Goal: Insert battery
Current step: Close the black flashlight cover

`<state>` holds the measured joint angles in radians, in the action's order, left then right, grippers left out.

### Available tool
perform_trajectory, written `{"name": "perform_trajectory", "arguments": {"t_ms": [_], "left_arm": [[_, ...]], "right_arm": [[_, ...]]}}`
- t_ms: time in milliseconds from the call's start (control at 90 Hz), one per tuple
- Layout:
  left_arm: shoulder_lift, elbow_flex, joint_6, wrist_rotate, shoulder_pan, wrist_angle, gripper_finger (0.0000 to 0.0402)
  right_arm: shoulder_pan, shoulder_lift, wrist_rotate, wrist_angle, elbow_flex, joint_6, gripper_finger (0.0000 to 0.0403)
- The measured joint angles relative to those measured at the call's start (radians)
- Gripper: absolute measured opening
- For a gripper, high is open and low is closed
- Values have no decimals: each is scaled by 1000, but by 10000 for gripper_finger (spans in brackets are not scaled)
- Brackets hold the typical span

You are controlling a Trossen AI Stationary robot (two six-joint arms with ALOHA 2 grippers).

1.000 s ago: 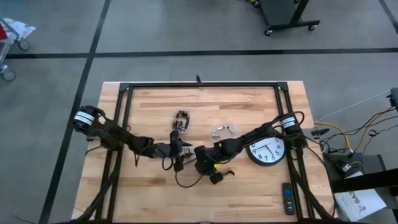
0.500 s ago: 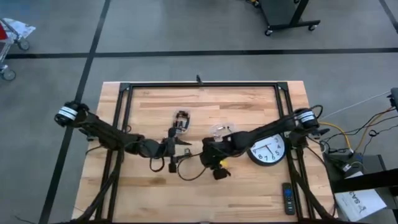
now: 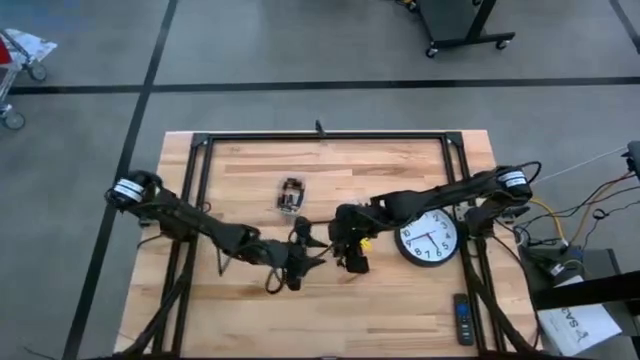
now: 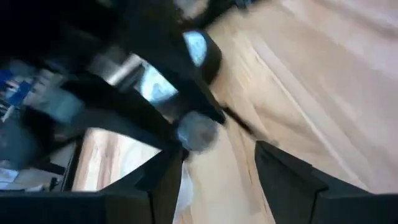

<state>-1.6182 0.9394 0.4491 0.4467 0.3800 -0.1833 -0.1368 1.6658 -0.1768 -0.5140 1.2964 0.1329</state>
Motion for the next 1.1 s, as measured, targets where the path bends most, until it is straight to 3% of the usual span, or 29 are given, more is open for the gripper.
{"name": "perform_trajectory", "arguments": {"t_ms": [333, 656, 1100], "left_arm": [[-90, 90, 63, 178, 8, 41, 183], [-83, 93, 161, 231, 34, -11, 185], [-81, 93, 242, 225, 36, -28, 186]], "right_arm": [[4, -14, -60, -35, 1, 86, 119], [9, -14, -76, -26, 1, 142, 111], [12, -14, -92, 9, 1, 158, 114]]}}
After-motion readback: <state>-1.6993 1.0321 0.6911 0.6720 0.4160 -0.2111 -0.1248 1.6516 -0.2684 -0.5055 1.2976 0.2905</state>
